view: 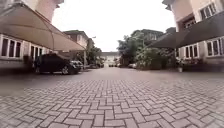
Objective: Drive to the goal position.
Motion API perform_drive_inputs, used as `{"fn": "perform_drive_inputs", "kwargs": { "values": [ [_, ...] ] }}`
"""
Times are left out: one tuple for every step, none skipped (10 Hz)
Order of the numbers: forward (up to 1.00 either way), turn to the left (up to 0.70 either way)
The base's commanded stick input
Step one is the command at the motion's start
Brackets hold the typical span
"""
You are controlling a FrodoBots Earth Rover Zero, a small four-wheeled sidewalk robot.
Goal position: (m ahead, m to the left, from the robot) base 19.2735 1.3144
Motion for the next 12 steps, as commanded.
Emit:
{"fn": "perform_drive_inputs", "kwargs": {
  "values": [
    [0.00, 0.00],
    [0.00, 0.00],
    [0.00, 0.00],
    [0.00, 0.00],
    [0.20, 0.00],
    [0.64, 0.00],
    [0.70, 0.00],
    [0.70, 0.00],
    [0.70, 0.00],
    [0.70, 0.00],
    [0.70, 0.00],
    [0.70, 0.00]
  ]
}}
